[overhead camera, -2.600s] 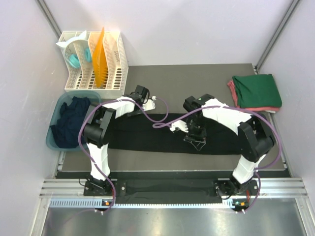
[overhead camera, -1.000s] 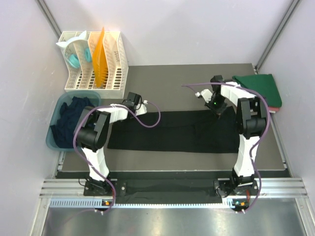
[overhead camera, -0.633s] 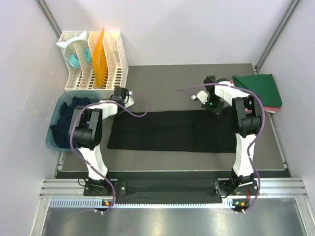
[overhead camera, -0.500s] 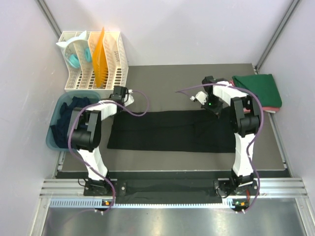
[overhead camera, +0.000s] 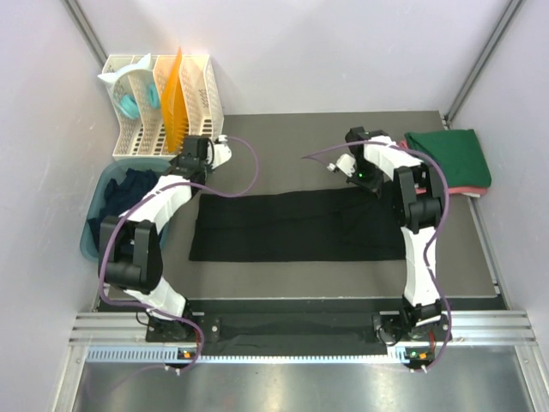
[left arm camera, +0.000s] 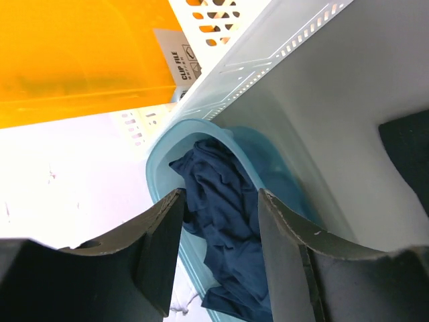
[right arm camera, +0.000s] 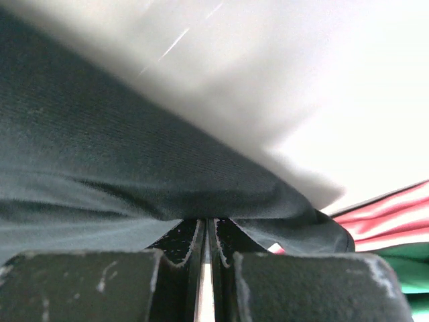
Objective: Fold and stack the t-shirts
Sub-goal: Rotate the tshirt 80 degrees
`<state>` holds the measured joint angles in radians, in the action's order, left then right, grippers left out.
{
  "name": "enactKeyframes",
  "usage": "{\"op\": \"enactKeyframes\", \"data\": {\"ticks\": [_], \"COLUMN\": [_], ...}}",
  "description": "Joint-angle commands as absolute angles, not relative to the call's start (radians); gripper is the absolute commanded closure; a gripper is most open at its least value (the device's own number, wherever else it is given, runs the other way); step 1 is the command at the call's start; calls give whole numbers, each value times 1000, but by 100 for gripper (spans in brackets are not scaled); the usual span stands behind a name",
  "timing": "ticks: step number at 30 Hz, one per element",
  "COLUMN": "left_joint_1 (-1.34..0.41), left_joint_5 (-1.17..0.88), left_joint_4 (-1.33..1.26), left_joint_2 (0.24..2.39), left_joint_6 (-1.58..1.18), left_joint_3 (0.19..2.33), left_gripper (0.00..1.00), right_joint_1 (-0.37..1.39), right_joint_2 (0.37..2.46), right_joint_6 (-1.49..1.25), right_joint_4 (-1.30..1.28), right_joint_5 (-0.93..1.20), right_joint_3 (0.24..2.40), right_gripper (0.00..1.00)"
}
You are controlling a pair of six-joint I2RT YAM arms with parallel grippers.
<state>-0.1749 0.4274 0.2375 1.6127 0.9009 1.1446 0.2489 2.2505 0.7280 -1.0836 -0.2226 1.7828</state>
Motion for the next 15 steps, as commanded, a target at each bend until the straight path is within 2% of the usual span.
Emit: {"op": "enactKeyframes", "data": {"ticks": [1,12,15], "left_joint_1": [-175,-175,-176], "left_joint_5": [407,448,460], "left_joint_4": [241,195,193], "left_joint_2": [1568,1529,1528], "left_joint_6": [919,966,979], "left_joint_3": [1187,1158,1164], "left_gripper": [46,46,46], "right_joint_1": [256,313,327], "right_joint_2": [2375,2494,2523], "right_joint_6": [772,860,867], "right_joint_4": [-677,-594,-638], "right_joint_5": [-150,-216,-230], "right_joint_3": [1867,2054,2132], "right_gripper": [100,100,100]}}
